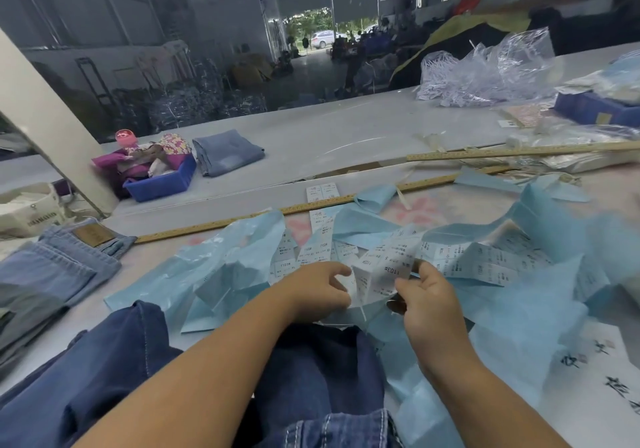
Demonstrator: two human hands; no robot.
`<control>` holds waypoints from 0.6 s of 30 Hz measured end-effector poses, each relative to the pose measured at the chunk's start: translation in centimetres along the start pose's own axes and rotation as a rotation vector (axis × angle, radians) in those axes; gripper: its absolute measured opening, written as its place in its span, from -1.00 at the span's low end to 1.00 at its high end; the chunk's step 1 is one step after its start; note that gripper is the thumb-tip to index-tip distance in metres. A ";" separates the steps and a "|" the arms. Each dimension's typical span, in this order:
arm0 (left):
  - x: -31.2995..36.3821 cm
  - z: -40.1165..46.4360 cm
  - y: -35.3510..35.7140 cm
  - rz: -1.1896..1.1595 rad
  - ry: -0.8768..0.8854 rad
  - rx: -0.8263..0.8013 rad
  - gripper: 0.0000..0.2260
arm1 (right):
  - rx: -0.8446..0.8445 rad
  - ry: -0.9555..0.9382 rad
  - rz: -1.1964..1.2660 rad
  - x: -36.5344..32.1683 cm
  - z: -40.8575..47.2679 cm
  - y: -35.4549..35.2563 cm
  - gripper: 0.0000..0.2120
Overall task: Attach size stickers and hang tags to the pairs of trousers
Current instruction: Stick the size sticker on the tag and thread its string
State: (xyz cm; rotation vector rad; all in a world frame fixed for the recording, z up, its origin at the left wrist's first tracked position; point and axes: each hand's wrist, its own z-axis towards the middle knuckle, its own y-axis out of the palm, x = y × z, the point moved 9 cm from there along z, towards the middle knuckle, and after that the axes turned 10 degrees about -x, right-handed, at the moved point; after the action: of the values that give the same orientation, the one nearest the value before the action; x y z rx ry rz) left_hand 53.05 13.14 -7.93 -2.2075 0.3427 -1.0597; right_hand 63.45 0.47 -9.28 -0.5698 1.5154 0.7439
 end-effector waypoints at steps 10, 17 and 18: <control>1.2 -0.2 -0.4 0.610 -0.042 0.060 -0.72 | 0.079 -0.185 -0.106 -2.9 -1.0 -0.7 -0.82; -0.6 -5.4 -10.2 0.699 -0.231 0.813 -0.84 | -0.124 -0.287 -0.168 -4.2 -1.8 2.0 -0.74; -1.4 -5.9 -10.9 0.680 -0.285 0.850 -0.81 | -0.182 -0.337 -0.267 -4.8 -2.2 2.9 -0.72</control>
State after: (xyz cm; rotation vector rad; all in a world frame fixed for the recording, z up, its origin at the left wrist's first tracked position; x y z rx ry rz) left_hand 47.07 19.36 1.11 -1.2896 0.3806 -0.3807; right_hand 60.31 0.39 -4.18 -0.7273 1.0437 0.7319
